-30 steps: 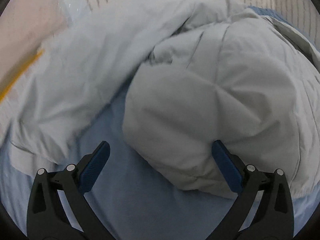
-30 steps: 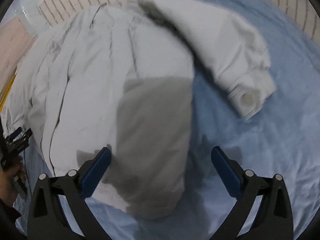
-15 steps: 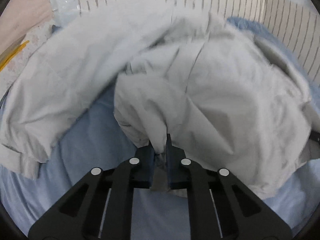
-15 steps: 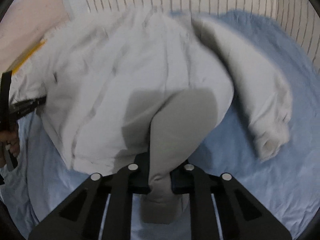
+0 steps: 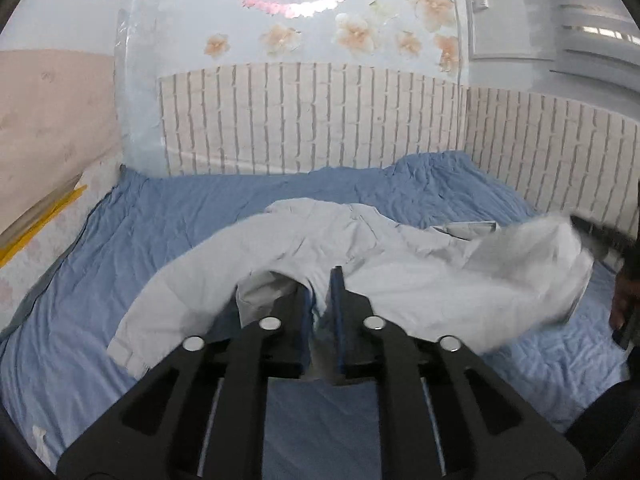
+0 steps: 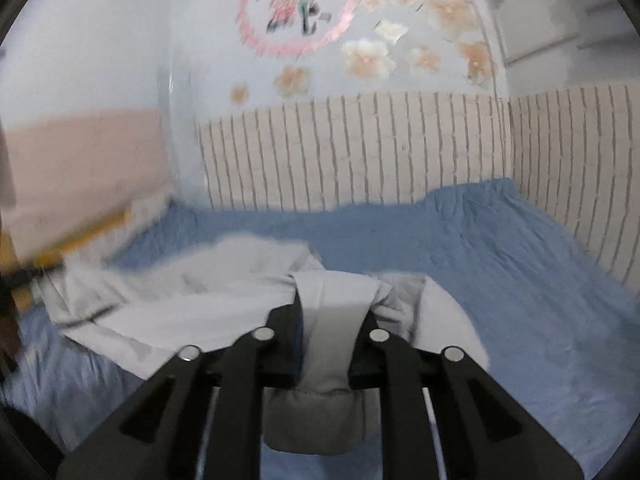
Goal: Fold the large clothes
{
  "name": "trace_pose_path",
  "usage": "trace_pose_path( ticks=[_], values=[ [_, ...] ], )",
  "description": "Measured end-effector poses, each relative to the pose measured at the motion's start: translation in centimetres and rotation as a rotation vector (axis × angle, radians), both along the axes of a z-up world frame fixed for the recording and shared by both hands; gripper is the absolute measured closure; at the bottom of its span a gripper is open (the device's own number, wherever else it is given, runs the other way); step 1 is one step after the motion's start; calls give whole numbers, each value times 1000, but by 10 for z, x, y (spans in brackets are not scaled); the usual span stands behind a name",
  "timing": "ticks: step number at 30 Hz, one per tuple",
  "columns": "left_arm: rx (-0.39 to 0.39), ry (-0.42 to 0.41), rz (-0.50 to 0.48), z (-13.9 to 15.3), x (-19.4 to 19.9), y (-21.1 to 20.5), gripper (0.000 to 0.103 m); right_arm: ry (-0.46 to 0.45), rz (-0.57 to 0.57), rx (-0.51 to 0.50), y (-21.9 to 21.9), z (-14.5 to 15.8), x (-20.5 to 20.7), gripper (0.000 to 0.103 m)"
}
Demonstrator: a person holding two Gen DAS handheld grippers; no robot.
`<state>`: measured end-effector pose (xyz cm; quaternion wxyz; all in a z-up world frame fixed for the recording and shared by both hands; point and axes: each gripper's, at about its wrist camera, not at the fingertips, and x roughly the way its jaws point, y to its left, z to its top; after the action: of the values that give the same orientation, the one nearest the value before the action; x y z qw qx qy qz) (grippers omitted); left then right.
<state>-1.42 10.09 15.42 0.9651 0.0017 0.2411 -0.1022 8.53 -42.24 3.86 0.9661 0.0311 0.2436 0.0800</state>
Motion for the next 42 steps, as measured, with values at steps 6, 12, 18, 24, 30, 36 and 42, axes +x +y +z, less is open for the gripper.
trace_pose_path(
  ticks=[6,12,18,24,30,36,42],
  values=[
    [75,33,144,-20,-33,33,3,147,-23,-16,-32,-54,-30,24],
    [77,243,214,-87,-12,65,3,123,-179,8,-55,-53,-22,2],
    [134,552,138,-202,33,29,6,550,-80,-61,-54,-151,20,2],
    [135,594,156,-228,38,33,3,819,-27,-16,-50,-222,32,2],
    [70,665,49,-238,24,39,59,807,64,-28,-30,-223,32,71],
    [86,593,21,-190,-33,49,90,634,187,6,-17,-176,13,89],
    [145,408,-10,-96,-115,80,87,641,528,-97,2,-122,-25,66]
  ],
)
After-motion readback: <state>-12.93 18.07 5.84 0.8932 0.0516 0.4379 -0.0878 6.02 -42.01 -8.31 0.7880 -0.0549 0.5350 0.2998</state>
